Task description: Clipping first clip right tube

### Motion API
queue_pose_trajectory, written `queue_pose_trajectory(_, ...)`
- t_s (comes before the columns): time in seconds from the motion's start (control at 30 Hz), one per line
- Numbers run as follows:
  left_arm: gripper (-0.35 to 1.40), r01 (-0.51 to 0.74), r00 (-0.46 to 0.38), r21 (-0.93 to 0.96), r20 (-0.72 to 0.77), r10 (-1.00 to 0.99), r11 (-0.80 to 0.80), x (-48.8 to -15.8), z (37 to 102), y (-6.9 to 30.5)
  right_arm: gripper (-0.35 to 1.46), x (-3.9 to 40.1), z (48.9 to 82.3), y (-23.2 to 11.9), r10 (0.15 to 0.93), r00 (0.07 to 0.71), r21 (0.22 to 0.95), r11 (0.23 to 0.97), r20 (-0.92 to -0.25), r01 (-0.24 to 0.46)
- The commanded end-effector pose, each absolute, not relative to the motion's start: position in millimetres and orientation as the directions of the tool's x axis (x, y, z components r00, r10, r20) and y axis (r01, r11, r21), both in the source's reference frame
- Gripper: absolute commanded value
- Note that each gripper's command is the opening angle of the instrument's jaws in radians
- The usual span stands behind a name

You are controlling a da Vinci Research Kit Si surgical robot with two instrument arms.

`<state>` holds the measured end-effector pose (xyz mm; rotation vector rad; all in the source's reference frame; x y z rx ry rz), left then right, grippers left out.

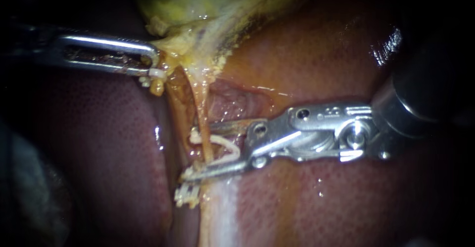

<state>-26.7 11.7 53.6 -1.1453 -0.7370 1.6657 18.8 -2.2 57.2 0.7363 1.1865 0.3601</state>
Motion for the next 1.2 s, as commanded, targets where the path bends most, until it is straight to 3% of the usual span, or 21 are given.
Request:
queue_pose_trajectory(0.03, -0.35, -0.364, -0.110, -0.856, -0.352, 0.930, -0.367, -26.7, 53.6, 11.6, 0.48, 18.9, 56.8, -2.4, 0.611, 0.351, 0.685, 0.716, -0.709, 0.137)
queue_pose_trajectory(0.3, -0.35, -0.364, -0.110, -0.856, -0.352, 0.930, -0.367, -26.7, 53.6, 11.6, 0.45, 19.7, 54.3, -3.5, 0.616, 0.326, 0.691, 0.689, -0.717, 0.218)
queue_pose_trajectory(0.43, -0.35, -0.364, -0.110, -0.856, -0.352, 0.929, -0.367, -26.7, 53.7, 11.6, 0.41, 19.7, 54.3, -3.3, 0.620, 0.327, 0.695, 0.686, -0.713, 0.216)
queue_pose_trajectory(0.57, -0.35, -0.360, -0.113, -0.858, -0.351, 0.930, -0.367, -26.7, 53.7, 11.6, 0.25, 19.2, 54.3, -2.8, 0.655, 0.323, 0.724, 0.665, -0.683, 0.183)
queue_pose_trajectory(0.83, -0.35, -0.360, -0.114, -0.857, -0.351, 0.929, -0.368, -26.7, 53.8, 11.6, -0.34, 18.1, 54.0, -2.4, 0.748, 0.337, 0.813, 0.569, -0.573, 0.120)
queue_pose_trajectory(0.97, -0.35, -0.360, -0.114, -0.857, -0.351, 0.929, -0.368, -26.7, 53.9, 11.6, -0.35, 17.6, 54.1, -2.6, 0.792, 0.352, 0.860, 0.503, -0.499, 0.088)
queue_pose_trajectory(1.2, -0.35, -0.360, -0.114, -0.857, -0.352, 0.929, -0.369, -26.7, 54.1, 11.7, -0.35, 17.3, 54.2, -2.9, 0.788, 0.366, 0.860, 0.504, -0.495, 0.077)
